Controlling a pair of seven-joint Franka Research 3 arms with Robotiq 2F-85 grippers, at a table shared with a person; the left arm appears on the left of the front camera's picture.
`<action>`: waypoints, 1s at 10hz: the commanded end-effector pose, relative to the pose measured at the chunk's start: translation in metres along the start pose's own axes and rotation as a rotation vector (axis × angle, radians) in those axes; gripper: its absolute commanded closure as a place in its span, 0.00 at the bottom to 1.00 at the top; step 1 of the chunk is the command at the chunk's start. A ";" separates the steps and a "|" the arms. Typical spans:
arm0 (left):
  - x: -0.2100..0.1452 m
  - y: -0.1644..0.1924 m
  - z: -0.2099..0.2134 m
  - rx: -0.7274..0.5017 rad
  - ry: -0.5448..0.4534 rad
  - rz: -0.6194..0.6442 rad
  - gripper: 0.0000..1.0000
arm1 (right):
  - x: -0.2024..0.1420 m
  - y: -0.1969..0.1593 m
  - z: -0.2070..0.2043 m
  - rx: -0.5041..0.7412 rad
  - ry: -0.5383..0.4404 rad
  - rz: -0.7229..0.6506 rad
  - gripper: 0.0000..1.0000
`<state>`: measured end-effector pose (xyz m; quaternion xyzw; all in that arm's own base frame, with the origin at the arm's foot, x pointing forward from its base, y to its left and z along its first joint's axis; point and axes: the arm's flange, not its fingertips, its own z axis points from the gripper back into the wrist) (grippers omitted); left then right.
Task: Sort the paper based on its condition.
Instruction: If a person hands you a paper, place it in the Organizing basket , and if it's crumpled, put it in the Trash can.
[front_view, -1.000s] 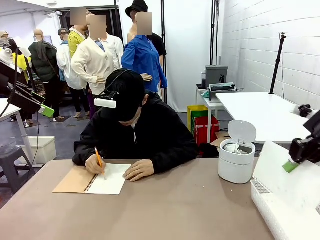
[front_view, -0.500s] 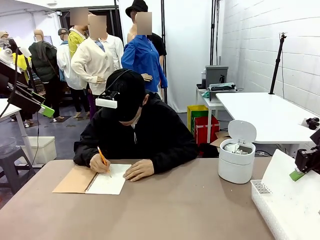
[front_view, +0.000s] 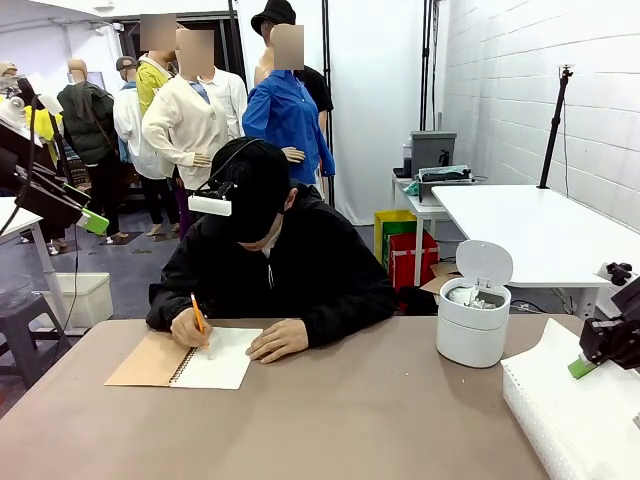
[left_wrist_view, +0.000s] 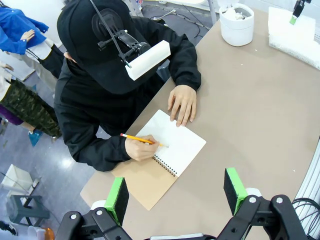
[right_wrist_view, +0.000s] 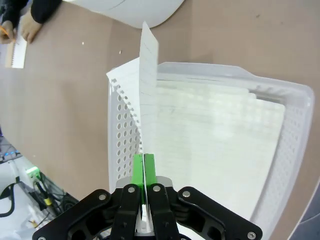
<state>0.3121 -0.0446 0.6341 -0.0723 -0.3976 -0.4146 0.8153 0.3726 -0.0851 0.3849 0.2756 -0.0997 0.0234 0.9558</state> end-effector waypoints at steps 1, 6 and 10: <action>0.000 0.000 0.000 0.011 0.003 0.006 0.00 | -0.048 0.004 -0.036 0.030 0.007 0.024 1.00; 0.000 0.000 0.000 0.011 0.003 0.006 0.00 | -0.076 0.012 -0.041 0.007 0.039 -0.044 0.98; 0.000 0.000 0.000 0.011 0.003 0.006 0.00 | -0.077 0.024 -0.027 -0.077 0.093 -0.070 0.21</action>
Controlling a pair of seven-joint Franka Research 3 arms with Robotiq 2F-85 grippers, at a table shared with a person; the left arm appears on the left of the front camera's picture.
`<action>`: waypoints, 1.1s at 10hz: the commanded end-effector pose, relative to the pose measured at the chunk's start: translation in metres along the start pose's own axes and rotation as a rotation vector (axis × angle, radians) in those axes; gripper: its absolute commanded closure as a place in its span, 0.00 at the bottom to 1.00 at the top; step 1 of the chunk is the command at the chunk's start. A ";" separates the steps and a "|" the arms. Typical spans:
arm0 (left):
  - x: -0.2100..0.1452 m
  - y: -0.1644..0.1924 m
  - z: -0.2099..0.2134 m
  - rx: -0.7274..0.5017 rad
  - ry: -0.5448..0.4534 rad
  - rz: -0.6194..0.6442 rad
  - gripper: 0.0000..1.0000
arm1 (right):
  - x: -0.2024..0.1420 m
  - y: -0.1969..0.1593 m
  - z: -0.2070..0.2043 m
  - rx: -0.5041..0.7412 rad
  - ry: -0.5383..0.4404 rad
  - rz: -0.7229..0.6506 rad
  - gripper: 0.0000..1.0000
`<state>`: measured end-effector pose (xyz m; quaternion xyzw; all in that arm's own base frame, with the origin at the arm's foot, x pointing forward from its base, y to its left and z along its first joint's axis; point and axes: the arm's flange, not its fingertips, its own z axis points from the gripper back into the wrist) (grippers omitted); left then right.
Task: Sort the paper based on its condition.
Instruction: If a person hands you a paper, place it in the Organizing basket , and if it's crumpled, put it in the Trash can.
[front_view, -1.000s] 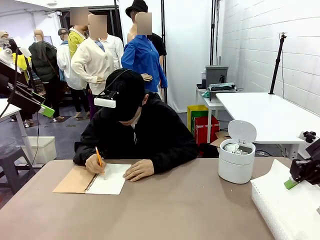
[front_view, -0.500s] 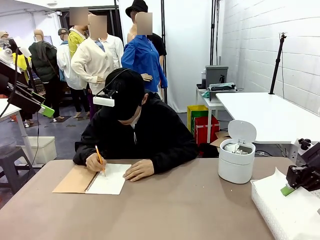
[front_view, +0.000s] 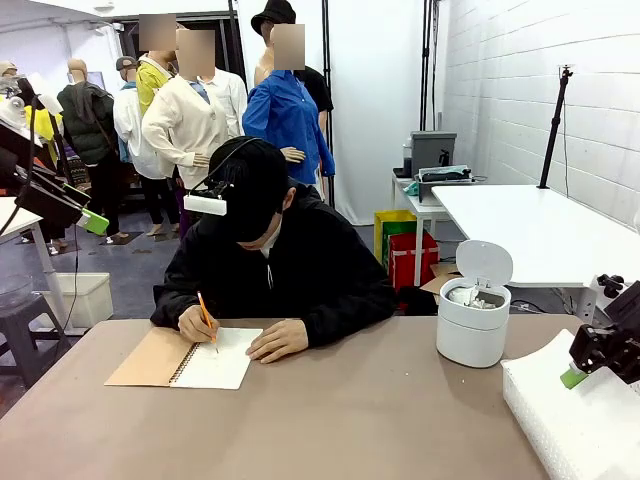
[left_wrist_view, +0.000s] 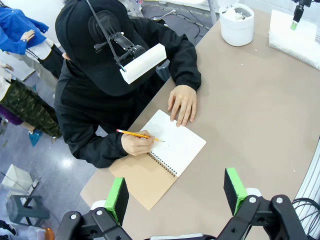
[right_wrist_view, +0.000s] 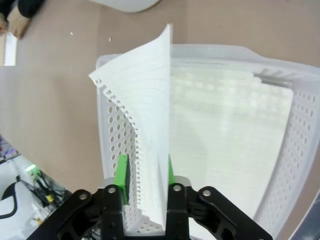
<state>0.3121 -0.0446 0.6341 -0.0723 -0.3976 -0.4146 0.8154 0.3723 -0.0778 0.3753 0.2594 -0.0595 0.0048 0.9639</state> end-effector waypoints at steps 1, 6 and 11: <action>0.000 0.000 0.000 0.011 0.003 0.006 0.00 | -0.074 0.022 -0.015 -0.061 0.031 -0.025 0.02; 0.000 0.000 0.000 0.011 0.003 0.006 0.00 | -0.080 0.047 0.018 -0.203 0.085 0.004 0.00; 0.000 0.000 0.000 0.011 0.003 0.006 0.00 | -0.064 0.069 0.057 -0.341 0.007 0.132 0.00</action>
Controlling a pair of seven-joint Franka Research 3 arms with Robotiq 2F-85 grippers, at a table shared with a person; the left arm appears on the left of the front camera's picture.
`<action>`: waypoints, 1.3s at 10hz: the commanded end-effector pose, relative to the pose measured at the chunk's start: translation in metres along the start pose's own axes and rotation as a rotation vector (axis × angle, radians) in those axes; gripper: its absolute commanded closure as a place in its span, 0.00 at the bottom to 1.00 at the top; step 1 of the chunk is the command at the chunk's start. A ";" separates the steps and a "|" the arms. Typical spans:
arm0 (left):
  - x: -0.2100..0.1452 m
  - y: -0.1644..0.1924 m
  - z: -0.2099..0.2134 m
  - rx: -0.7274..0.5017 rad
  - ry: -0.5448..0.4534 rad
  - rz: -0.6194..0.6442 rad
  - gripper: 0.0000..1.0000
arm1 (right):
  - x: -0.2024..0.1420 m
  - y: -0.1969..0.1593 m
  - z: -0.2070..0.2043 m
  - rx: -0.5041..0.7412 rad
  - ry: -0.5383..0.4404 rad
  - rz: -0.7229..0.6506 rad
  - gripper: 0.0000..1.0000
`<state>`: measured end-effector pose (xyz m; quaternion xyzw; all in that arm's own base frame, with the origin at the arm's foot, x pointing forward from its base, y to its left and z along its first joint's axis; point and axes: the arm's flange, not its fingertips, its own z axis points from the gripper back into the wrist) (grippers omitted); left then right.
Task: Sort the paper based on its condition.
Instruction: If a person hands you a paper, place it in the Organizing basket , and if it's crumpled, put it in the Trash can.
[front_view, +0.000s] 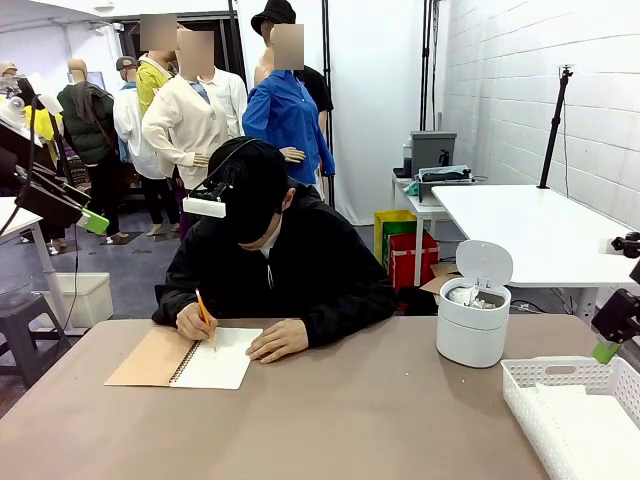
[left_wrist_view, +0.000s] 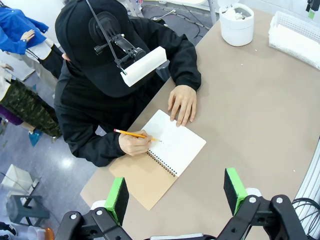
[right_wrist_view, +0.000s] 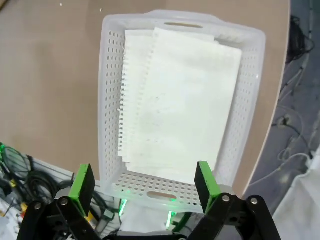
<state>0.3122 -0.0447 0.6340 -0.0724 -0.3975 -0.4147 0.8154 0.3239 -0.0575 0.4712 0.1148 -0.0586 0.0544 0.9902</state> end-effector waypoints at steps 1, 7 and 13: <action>0.000 0.000 0.000 0.012 0.003 0.006 0.00 | -0.022 0.016 -0.015 -0.054 -0.048 0.052 0.00; 0.000 0.000 0.000 0.012 0.003 0.006 0.00 | 0.005 0.027 0.017 -0.029 -0.076 0.126 0.00; 0.000 0.000 0.000 0.012 0.003 0.006 0.00 | 0.007 0.048 0.015 -0.006 -0.077 0.214 0.00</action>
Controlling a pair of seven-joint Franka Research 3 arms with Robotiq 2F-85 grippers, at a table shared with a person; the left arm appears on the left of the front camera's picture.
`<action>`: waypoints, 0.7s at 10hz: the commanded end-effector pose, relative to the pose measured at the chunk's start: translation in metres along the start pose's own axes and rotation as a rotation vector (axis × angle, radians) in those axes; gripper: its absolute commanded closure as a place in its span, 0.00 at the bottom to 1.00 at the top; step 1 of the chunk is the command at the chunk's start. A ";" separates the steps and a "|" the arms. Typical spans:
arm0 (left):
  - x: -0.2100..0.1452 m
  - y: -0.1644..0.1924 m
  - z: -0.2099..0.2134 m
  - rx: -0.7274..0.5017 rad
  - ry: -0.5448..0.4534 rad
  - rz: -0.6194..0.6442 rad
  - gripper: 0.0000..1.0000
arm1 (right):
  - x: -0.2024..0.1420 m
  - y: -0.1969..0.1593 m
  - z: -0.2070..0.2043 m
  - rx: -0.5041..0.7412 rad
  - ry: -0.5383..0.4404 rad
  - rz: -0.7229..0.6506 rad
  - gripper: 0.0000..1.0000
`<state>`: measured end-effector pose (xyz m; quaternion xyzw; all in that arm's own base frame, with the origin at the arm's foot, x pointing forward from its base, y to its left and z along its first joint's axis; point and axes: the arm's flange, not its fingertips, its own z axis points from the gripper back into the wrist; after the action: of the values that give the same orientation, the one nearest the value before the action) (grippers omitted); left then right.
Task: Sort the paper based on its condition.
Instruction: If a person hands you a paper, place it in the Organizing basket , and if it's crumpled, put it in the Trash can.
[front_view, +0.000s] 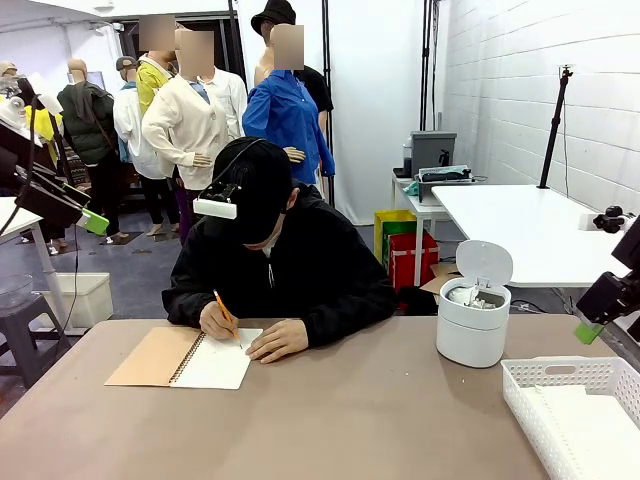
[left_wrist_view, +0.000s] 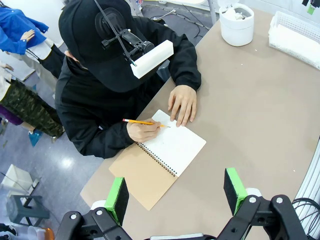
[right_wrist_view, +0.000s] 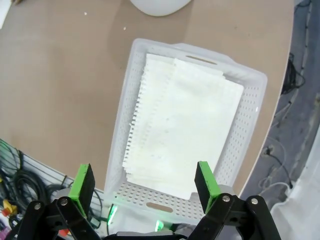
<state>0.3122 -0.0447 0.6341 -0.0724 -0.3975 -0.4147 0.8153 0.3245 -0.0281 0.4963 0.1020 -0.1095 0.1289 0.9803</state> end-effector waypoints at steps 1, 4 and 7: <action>0.000 0.000 0.000 0.012 0.003 0.006 0.00 | 0.008 0.029 -0.002 0.026 -0.003 0.110 0.00; 0.000 0.000 0.000 0.012 0.003 0.006 0.00 | 0.029 0.085 -0.013 0.117 0.013 0.330 0.00; 0.000 0.000 0.000 0.012 0.003 0.006 0.00 | 0.064 0.147 -0.016 0.186 -0.043 0.615 0.00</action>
<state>0.3122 -0.0447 0.6340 -0.0724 -0.3975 -0.4147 0.8153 0.3284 0.1237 0.5177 0.1389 -0.1301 0.3904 0.9008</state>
